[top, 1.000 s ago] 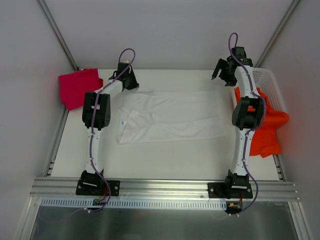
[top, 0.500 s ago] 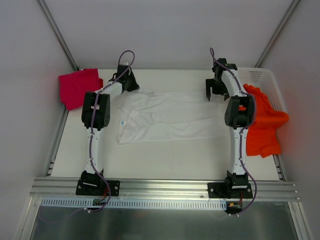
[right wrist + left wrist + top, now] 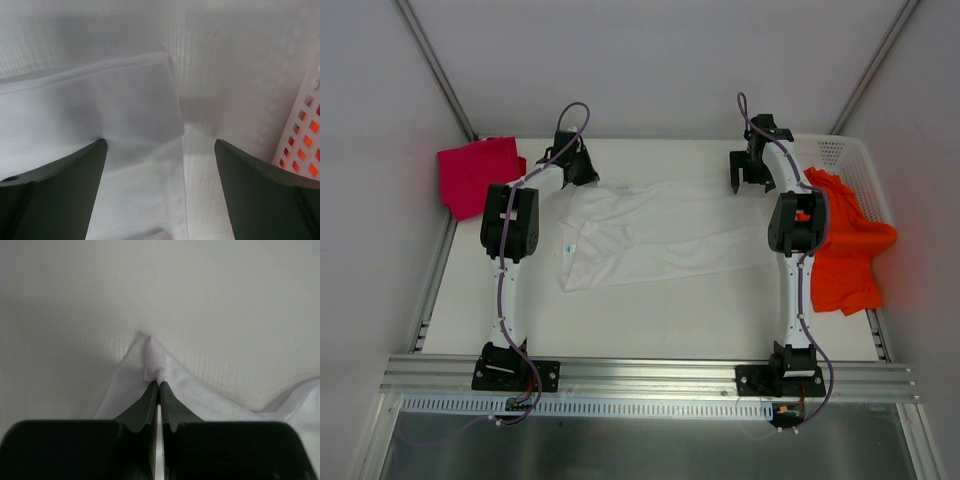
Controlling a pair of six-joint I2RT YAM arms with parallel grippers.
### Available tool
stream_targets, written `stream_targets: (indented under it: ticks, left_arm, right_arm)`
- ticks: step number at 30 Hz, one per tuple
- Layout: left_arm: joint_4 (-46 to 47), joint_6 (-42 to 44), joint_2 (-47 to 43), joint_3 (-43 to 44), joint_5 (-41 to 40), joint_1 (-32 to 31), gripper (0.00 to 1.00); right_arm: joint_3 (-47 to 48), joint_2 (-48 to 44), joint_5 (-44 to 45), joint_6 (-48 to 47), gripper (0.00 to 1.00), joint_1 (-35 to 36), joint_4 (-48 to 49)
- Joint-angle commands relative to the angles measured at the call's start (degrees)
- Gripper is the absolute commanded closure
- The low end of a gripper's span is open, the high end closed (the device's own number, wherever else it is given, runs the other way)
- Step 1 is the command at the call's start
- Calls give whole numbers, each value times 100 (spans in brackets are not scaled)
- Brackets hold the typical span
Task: Fold and stack the t-shirts
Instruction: Fold the tshirt
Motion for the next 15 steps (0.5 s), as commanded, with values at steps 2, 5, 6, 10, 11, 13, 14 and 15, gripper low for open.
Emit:
stream_targets:
  ticks: [2, 5, 6, 10, 11, 13, 14, 15]
  left_arm:
    - [-2, 79, -442, 24, 118, -88, 100]
    - [-2, 96, -477, 15, 118, -114, 100]
    - [-2, 96, -486, 15, 118, -114, 100]
    - [-2, 123, -504, -3, 127, -123, 100]
    - [-2, 131, -495, -11, 118, -123, 100]
    - [-2, 131, -478, -12, 101, -132, 100]
    - [-2, 140, -486, -29, 101, -132, 100]
    - [-2, 140, -486, -20, 83, -132, 100]
  right_arm:
    - [-44, 7, 473, 298, 6, -544, 703]
    - [-307, -239, -167, 710, 6, -658, 1011]
    - [-378, -361, -282, 816, 6, -685, 1186]
    - [-405, -459, -520, 1010, 6, -711, 1363]
    - [-309, -451, -747, 1106, 6, -729, 1363]
    - [-308, -538, -1152, 1229, 6, -799, 1433]
    - [-326, -582, -1379, 1386, 6, -817, 1442]
    - [-387, -626, -1477, 1449, 6, -834, 1529]
